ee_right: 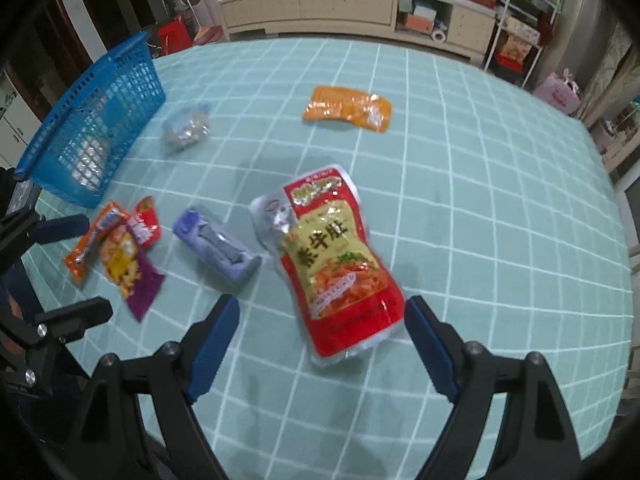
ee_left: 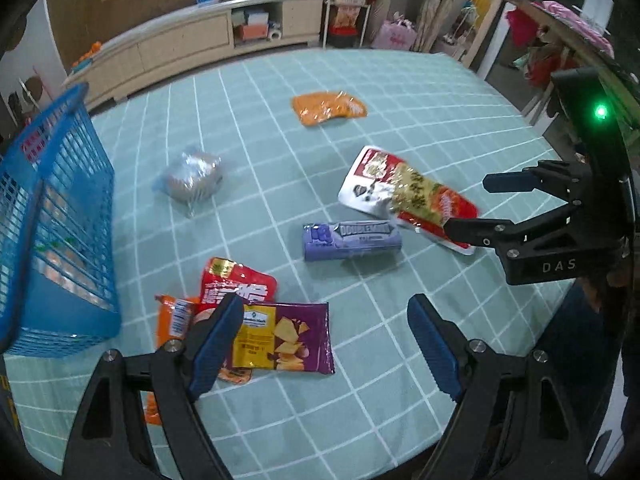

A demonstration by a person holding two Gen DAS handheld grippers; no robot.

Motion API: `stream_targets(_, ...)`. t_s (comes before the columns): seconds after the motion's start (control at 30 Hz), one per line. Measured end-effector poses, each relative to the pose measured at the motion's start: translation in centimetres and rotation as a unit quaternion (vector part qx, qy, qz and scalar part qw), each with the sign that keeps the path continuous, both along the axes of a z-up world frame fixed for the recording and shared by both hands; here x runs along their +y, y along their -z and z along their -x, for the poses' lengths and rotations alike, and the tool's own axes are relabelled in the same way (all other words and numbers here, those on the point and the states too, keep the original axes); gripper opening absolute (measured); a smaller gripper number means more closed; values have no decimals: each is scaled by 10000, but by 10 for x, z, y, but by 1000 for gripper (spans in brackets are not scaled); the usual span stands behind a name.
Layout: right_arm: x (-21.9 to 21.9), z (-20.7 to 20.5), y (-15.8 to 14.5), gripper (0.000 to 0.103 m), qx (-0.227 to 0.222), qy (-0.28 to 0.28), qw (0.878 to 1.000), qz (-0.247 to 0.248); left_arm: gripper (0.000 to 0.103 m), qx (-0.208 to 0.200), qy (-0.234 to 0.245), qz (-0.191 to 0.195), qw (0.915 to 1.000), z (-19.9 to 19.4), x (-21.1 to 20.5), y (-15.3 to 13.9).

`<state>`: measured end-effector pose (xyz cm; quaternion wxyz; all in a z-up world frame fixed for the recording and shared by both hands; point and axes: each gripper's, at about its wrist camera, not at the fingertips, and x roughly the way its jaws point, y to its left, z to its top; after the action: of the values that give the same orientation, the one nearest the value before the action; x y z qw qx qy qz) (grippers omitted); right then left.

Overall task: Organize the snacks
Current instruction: 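Reach the right tool to the red-and-yellow noodle pouch and close on it, then grasp the purple chip bag with the left tool while the right tool holds the pouch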

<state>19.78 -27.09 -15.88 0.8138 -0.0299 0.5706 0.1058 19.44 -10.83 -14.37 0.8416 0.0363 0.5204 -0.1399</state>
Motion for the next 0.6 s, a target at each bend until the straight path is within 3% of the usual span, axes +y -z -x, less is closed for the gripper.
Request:
stream_targets(0.4,12,-37,39,87,-70,-757,9967,294,82,253,-323,-6,9992,-29,8,26)
stream_targets(0.5,15,-34,41,78,-140,-918,9951,328,82,257,-315,-48,9992,-30,8,28)
stream_targets(0.6,16,-28,37,61,-201,-990,9944,312,82,279,-333,-40,9990,-30,9,30)
